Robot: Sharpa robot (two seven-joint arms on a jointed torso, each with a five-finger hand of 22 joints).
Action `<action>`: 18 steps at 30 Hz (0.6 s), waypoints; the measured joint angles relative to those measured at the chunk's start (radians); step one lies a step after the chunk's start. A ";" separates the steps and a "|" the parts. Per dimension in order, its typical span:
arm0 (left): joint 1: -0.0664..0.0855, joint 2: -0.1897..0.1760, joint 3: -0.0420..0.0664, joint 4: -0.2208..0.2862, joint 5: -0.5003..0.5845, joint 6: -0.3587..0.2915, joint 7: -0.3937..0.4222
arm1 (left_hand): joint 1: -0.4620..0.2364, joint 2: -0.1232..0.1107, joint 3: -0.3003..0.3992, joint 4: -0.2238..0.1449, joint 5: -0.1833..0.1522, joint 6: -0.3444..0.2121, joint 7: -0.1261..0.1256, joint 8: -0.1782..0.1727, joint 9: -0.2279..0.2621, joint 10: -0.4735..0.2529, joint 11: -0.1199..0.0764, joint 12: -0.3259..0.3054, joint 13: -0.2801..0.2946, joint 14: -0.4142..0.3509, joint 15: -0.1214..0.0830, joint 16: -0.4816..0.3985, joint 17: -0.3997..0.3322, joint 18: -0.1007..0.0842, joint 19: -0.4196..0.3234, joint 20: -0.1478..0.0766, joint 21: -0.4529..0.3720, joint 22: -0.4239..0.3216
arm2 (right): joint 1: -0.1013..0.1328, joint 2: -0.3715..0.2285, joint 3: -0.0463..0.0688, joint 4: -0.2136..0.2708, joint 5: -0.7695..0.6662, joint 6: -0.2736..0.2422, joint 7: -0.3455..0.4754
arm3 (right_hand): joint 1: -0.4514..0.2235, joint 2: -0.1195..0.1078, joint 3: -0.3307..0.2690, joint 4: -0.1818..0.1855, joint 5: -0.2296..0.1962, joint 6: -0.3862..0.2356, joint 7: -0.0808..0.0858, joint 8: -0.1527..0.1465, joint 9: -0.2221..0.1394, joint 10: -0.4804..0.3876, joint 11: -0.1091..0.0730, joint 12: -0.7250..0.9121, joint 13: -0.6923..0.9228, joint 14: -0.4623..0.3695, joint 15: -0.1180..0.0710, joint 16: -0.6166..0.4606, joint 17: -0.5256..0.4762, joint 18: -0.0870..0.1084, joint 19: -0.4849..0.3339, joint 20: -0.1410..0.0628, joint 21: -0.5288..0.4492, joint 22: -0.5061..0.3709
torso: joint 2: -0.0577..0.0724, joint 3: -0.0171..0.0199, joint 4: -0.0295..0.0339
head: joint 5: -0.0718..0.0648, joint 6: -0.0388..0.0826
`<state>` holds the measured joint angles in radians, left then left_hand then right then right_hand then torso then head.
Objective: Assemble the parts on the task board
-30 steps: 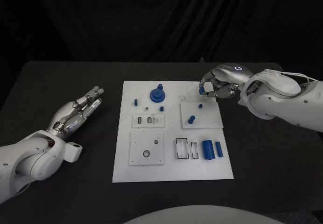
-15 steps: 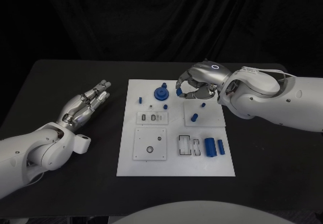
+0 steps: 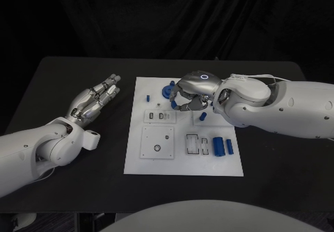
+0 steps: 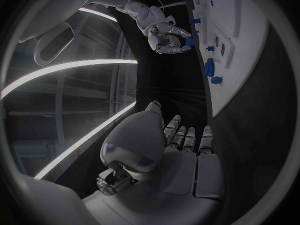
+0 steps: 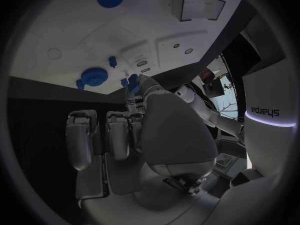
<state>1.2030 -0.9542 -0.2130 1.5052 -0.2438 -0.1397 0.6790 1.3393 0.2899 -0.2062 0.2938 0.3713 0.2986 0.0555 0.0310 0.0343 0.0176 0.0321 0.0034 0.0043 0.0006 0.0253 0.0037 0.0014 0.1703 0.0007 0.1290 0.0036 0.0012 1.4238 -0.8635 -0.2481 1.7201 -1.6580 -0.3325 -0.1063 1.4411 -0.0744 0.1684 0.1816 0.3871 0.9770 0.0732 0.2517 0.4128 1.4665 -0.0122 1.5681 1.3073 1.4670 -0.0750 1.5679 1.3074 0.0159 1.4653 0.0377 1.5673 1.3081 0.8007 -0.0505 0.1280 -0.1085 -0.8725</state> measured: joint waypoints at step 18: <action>0.000 0.004 0.000 0.000 0.007 0.013 0.000 | 0.018 0.002 0.005 0.000 0.032 0.004 0.004 0.000 0.001 0.000 0.000 0.000 0.000 0.000 0.000 0.000 0.000 0.000 0.000 0.000 0.000 0.000 | -0.023 0.035 0.000 -0.025 -0.048 0.058 -0.071 | -0.010 0.009 0.002 -0.003 -0.005 -0.006 0.006 -0.015 0.000 0.000 0.007 0.000 0.000 0.000 0.007 0.000 0.000 0.000 0.004 0.004 0.000 0.000 | 0.001 -0.0021 0.0030 | 0.006 0.000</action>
<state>1.2030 -0.9501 -0.2133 1.5049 -0.2363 -0.1269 0.6790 1.3569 0.2920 -0.2007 0.2938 0.4036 0.3022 0.0592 0.0310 0.0350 0.0176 0.0321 0.0034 0.0044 0.0005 0.0253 0.0036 0.0017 0.1703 0.0006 0.1290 0.0036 0.0009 1.4013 -0.8285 -0.2479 1.6951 -1.7063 -0.2745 -0.1778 1.4312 -0.0657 0.1709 0.1785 0.3824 0.9708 0.0790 0.2366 0.4129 1.4666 -0.0051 1.5681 1.3073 1.4669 -0.0677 1.5679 1.3074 0.0158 1.4688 0.0412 1.5674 1.3079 0.8020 -0.0526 0.1310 -0.1030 -0.8727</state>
